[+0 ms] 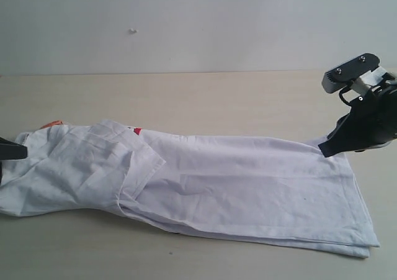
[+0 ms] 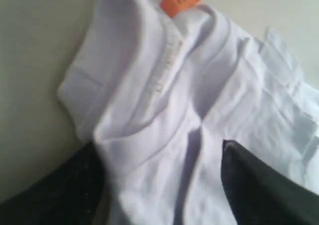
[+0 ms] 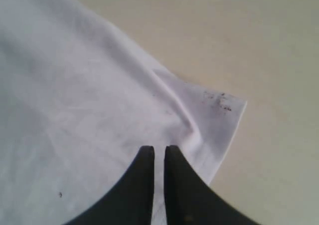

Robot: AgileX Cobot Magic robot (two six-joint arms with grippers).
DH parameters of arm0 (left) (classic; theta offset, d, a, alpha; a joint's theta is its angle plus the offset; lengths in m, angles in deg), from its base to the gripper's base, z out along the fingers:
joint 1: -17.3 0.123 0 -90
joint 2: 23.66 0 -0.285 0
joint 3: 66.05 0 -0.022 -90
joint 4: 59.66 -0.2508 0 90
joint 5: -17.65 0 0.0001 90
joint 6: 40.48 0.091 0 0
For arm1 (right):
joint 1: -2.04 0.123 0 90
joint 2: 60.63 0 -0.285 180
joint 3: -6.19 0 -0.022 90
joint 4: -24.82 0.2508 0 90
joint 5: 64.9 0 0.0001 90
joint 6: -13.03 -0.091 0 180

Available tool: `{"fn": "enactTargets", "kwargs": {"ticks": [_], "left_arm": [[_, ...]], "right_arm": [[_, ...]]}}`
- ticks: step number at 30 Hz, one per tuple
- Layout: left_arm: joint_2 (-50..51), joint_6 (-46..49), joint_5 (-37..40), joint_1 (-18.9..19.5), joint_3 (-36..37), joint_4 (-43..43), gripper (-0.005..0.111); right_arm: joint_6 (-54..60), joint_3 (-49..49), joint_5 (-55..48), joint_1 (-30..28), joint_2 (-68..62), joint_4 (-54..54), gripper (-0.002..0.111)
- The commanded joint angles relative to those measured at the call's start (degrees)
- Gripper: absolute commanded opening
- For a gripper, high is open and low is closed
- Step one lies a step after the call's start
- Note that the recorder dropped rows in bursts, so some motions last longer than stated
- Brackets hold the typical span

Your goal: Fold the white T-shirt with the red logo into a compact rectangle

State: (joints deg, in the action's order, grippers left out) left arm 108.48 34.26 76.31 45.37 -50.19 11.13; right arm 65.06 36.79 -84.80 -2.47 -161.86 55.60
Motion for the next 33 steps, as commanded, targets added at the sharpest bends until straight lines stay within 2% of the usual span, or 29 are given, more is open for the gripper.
{"fn": "enactTargets", "kwargs": {"ticks": [1, 6, 8, 10, 13, 14, 15, 16, 23, 27, 33], "left_arm": [[3.7, 0.2, -3.0, -4.6, -0.1, -7.0, 0.068], [3.9, -0.2, -1.2, -7.5, -0.6, -11.3, 0.067], [3.9, -0.5, -1.2, -8.6, -0.6, -14.1, 0.062], [3.9, -1.7, -1.5, -9.6, -0.6, -17.1, 0.052], [3.8, -1.7, -1.1, -10.8, -0.6, -18.0, 0.023], [3.8, -1.7, -0.7, -10.8, -0.6, -17.9, 0.018], [3.7, -1.7, -0.3, -10.8, -0.6, -17.7, 0.006], [3.6, -1.7, 0.0, -10.8, -0.6, -17.7, 0.002], [0.8, -5.0, 2.1, -10.2, -2.6, -17.5, 0.000], [-3.4, -8.1, 6.8, -7.2, -6.3, -19.3, 0.000], [-9.7, -14.6, 9.8, -2.8, -8.9, -18.6, 0.000]], "right_arm": [[0.5, -0.3, 0.3, -0.2, 0.7, 0.2, 0.009], [0.5, -0.3, 0.3, -0.2, 0.7, 0.2, 0.009], [0.5, -0.3, 0.3, -0.2, 0.7, 0.2, 0.009], [0.5, -0.3, 0.3, -0.2, 0.7, 0.2, 0.009], [0.5, -0.3, 0.3, -0.2, 0.7, 0.2, 0.009], [0.5, -0.3, 0.3, -0.2, 0.7, 0.2, 0.009], [0.5, -0.3, 0.3, -0.2, 0.7, 0.3, 0.009], [0.5, -0.3, 0.3, -0.2, 0.7, 0.5, 0.009], [0.3, -0.3, 0.3, -0.2, 0.7, 0.5, 0.009], [0.2, -0.3, 0.3, -0.2, 0.7, 0.5, 0.009], [0.3, -0.3, 0.1, -0.2, 0.7, 2.3, 0.009]]}}
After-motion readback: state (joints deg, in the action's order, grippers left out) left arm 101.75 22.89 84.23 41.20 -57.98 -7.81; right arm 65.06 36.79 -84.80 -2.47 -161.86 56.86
